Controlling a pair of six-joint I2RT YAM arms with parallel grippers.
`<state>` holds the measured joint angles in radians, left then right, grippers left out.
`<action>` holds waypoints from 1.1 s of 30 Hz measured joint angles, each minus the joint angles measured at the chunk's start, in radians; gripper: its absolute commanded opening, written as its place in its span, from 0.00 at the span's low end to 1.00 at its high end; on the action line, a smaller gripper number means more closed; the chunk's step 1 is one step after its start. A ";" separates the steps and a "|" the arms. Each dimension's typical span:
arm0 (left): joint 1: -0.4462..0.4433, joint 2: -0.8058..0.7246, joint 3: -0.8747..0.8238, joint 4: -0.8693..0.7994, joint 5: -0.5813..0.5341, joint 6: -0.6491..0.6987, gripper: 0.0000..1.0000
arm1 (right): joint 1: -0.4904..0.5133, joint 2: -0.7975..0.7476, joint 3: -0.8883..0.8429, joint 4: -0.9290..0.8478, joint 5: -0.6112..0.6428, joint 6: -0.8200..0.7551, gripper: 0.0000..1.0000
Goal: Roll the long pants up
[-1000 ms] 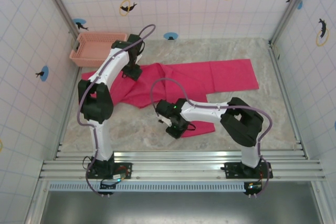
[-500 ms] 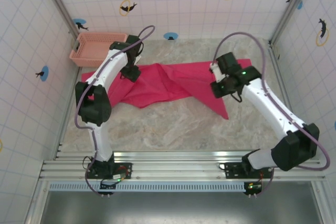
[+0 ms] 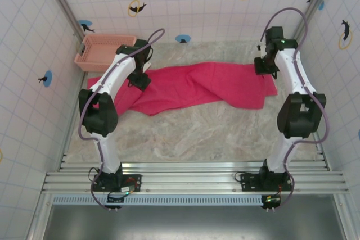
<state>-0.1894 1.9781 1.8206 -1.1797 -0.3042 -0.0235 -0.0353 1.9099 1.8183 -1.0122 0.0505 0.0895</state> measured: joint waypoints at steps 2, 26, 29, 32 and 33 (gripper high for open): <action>0.000 -0.003 -0.010 -0.002 0.003 0.000 0.97 | -0.032 0.078 0.074 0.000 0.011 -0.002 0.00; -0.119 -0.166 -0.250 -0.188 -0.297 -0.043 0.86 | -0.077 0.667 0.744 0.001 -0.032 0.085 0.42; -0.200 -0.172 -0.319 -0.208 -0.295 -0.112 0.81 | -0.077 0.641 0.715 0.006 -0.069 0.084 0.42; -0.224 -0.166 -0.385 -0.205 -0.272 -0.201 0.72 | -0.077 0.615 0.689 0.009 -0.103 0.072 0.41; -0.223 -0.160 -0.402 -0.206 -0.271 -0.233 0.65 | -0.077 0.603 0.677 0.011 -0.116 0.066 0.41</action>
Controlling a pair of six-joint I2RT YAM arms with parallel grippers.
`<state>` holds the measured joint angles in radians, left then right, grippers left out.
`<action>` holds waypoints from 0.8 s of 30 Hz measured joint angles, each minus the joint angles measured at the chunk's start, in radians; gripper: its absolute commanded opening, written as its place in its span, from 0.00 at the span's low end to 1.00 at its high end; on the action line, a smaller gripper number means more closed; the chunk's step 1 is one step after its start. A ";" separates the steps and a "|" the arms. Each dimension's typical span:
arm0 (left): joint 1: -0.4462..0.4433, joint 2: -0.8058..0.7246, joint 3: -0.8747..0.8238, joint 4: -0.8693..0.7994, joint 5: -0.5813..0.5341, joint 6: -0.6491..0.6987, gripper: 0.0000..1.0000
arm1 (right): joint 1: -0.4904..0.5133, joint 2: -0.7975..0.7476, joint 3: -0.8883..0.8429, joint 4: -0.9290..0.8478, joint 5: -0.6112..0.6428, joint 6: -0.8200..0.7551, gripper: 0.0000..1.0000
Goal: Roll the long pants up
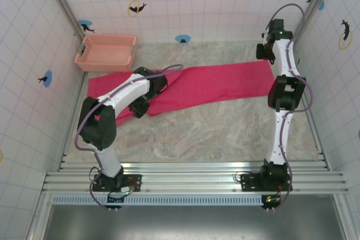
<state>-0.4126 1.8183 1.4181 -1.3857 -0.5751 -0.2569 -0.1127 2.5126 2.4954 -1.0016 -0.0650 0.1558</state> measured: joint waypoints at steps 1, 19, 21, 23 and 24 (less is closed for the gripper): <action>0.002 0.011 -0.014 0.003 -0.003 -0.032 0.59 | 0.000 -0.011 -0.013 0.002 -0.013 -0.004 0.41; 0.063 0.224 -0.218 0.128 -0.068 -0.272 0.56 | -0.005 -0.077 -0.077 0.021 -0.120 -0.024 0.40; 0.086 0.224 -0.221 0.151 -0.071 -0.275 0.55 | -0.005 -0.090 -0.081 0.026 -0.126 -0.025 0.39; 0.107 0.226 -0.221 0.171 -0.082 -0.276 0.54 | -0.006 -0.102 -0.086 0.028 -0.134 -0.026 0.39; 0.116 0.232 -0.220 0.179 -0.087 -0.275 0.54 | -0.006 -0.108 -0.089 0.029 -0.138 -0.026 0.39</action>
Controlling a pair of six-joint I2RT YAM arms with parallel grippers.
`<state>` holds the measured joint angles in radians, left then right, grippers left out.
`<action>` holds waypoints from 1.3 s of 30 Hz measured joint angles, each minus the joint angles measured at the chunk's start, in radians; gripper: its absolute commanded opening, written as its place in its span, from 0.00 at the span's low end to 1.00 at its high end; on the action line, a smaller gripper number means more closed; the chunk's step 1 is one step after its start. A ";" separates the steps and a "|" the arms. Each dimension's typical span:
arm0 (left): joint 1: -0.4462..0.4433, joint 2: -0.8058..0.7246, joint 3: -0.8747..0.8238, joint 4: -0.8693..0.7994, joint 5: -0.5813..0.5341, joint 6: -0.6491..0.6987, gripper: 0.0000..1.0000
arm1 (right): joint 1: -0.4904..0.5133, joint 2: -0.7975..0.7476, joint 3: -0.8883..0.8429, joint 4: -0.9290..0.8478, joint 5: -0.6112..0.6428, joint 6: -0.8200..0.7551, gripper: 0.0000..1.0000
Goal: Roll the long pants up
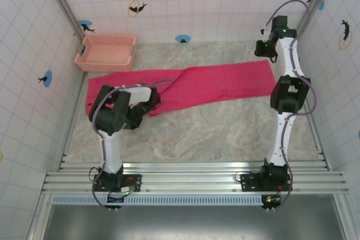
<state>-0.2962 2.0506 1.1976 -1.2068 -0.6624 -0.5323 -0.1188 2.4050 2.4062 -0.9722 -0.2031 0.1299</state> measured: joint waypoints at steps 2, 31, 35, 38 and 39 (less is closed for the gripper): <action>0.017 0.022 0.005 0.004 -0.016 0.000 0.52 | 0.000 -0.011 -0.008 0.004 -0.006 -0.003 0.39; 0.142 -0.200 0.159 0.005 -0.080 0.103 0.00 | 0.047 -0.201 -0.238 0.034 0.023 -0.109 0.39; 0.176 -0.223 0.280 -0.018 -0.084 0.145 0.00 | 0.050 -0.244 -0.337 0.061 0.023 -0.117 0.40; 0.209 -0.211 0.408 -0.032 -0.084 0.185 0.00 | 0.054 -0.272 -0.404 0.074 0.024 -0.123 0.40; 0.227 -0.200 0.463 -0.034 -0.083 0.196 0.00 | 0.055 -0.281 -0.425 0.076 0.026 -0.126 0.40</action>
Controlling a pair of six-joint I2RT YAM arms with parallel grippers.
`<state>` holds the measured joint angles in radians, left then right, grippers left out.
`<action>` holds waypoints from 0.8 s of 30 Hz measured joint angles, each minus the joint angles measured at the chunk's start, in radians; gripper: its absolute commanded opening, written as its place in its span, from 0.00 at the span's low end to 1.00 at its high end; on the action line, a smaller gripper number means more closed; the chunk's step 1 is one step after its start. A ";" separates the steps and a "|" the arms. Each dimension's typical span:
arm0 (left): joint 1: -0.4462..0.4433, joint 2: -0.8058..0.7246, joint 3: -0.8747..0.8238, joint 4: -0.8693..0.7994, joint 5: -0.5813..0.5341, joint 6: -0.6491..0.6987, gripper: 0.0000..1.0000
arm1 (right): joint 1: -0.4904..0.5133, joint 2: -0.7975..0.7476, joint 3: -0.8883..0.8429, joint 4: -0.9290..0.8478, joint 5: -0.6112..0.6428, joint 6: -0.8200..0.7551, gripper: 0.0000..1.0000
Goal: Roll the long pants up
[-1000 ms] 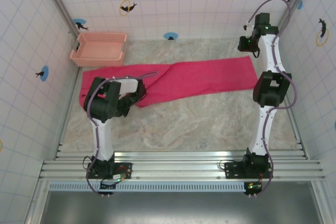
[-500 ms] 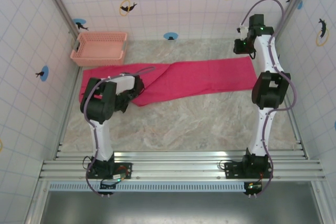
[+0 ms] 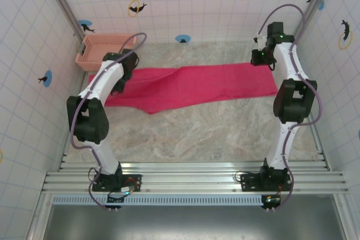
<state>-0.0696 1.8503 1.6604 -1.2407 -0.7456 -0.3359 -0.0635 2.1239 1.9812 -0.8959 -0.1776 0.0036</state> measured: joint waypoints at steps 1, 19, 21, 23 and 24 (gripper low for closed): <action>0.016 0.011 0.043 -0.003 0.002 0.011 0.00 | 0.002 -0.009 -0.018 0.003 0.002 -0.003 0.40; 0.217 0.596 0.686 0.021 0.091 0.190 0.57 | -0.097 -0.240 -0.350 0.017 -0.028 0.044 0.52; 0.216 0.647 0.718 0.027 0.110 0.207 0.72 | -0.124 -0.241 -0.378 0.015 -0.049 0.071 0.53; 0.217 0.673 0.725 0.037 0.125 0.213 0.80 | -0.159 -0.241 -0.402 0.014 -0.063 0.095 0.54; 0.217 0.678 0.725 0.039 0.135 0.220 0.86 | -0.181 -0.242 -0.418 0.015 -0.071 0.106 0.54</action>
<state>0.1471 2.5286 2.3856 -1.2015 -0.6102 -0.1162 -0.2443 1.8820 1.5635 -0.8806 -0.2485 0.1101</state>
